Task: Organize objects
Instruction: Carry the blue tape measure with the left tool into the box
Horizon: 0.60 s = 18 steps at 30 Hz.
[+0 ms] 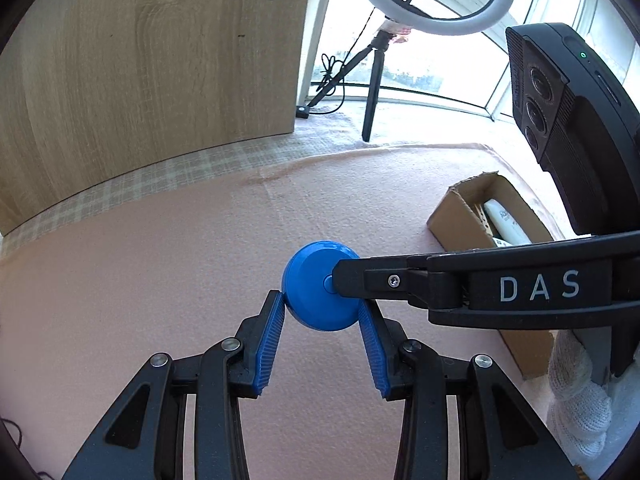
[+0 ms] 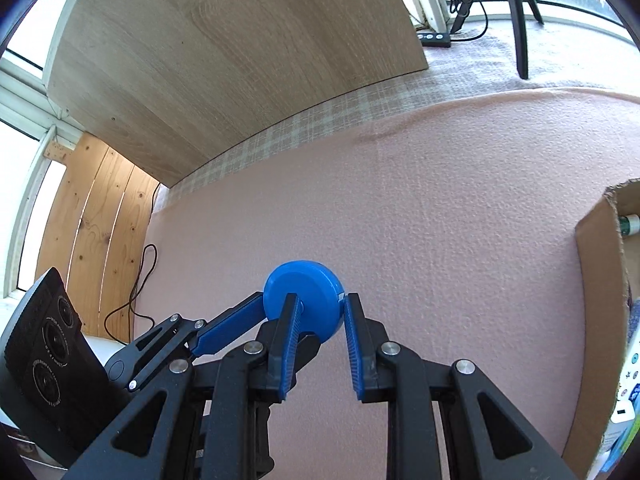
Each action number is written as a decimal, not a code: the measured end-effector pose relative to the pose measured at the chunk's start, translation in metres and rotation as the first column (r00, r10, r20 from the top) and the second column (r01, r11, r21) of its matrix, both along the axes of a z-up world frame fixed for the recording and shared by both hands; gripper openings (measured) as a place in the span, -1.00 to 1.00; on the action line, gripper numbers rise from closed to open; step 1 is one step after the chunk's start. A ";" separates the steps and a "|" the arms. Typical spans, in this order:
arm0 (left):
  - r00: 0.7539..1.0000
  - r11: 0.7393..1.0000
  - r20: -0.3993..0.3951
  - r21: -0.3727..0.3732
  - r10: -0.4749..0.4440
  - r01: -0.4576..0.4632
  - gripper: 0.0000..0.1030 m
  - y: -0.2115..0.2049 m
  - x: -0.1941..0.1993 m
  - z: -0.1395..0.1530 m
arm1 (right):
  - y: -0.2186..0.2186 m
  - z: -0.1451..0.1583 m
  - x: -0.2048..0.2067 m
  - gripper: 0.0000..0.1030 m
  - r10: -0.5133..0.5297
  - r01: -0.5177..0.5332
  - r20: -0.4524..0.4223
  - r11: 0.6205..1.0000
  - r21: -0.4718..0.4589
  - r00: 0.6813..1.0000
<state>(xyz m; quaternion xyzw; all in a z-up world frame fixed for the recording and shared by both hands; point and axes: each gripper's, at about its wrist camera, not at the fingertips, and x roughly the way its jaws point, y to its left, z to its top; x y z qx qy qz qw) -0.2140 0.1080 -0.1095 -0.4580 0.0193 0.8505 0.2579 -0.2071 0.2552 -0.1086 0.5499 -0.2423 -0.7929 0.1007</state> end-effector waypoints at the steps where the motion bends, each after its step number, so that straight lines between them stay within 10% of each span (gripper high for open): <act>1: 1.000 1.000 -0.004 0.004 -0.015 0.015 -0.19 0.010 0.003 0.003 | 0.010 0.004 0.004 -0.60 -0.013 0.013 -0.005 1.000 0.001 1.000; 18: 0.970 0.970 -0.026 0.036 -0.241 0.242 -0.19 0.172 0.035 0.023 | 0.153 0.034 0.080 -0.60 -0.221 0.223 -0.044 0.974 0.035 0.974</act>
